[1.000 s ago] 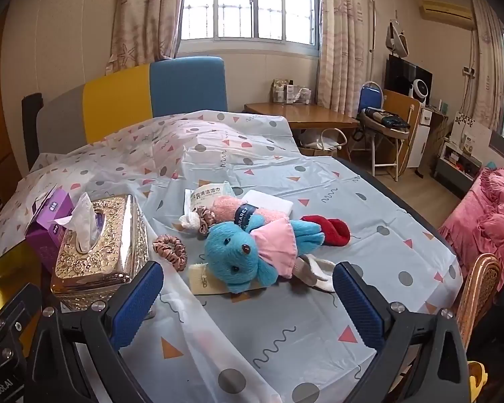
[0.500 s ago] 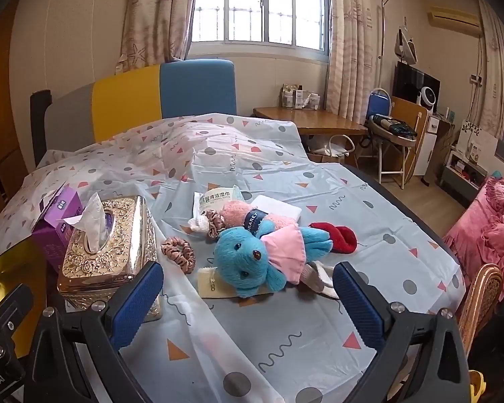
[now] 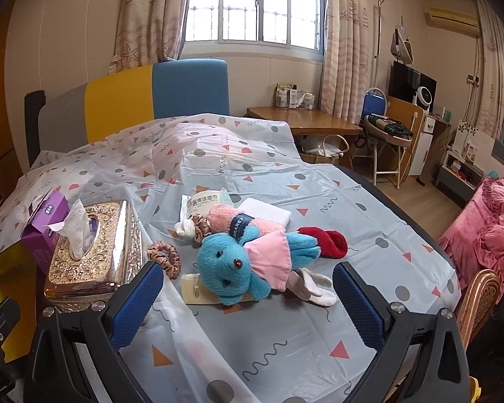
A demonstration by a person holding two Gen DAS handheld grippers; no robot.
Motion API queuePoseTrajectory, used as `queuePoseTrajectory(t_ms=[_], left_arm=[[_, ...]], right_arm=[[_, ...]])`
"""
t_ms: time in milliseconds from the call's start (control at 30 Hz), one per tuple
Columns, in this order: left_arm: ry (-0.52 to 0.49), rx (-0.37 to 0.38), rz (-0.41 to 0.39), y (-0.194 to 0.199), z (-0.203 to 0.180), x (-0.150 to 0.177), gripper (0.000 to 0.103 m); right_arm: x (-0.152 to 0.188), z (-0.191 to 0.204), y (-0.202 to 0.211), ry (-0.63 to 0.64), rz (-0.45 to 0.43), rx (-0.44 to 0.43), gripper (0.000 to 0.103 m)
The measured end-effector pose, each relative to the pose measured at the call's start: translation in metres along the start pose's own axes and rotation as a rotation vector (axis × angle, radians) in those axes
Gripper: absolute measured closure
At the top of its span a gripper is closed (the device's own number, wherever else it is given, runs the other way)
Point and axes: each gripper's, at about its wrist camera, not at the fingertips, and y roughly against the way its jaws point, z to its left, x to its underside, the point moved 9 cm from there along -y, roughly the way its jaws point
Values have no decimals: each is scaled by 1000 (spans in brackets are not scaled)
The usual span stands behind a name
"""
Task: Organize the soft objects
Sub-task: 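Move both tools toward the blue plush bear on the bed, then grasp the blue plush bear by its head with the left gripper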
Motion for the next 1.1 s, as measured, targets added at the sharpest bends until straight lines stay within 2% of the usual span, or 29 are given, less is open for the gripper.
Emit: queuePoseTrajectory(t_ms=[400, 733, 867, 933, 1100], left_arm=[[-28, 10, 5, -1, -8, 2, 0], [-57, 45, 15, -2, -22, 5, 0], [-70, 46, 18, -3, -26, 6, 0], [-78, 50, 18, -3, -29, 6, 0], [-61, 144, 26, -3, -39, 7, 0]], right_arm=[[-15, -31, -12, -7, -14, 45, 0], [-34, -95, -41, -88, -44, 108, 0], [-27, -116, -59, -141, -40, 102, 0], [-20, -124, -69, -182, 3, 98, 0], [-13, -136, -74, -301, 38, 28, 0]])
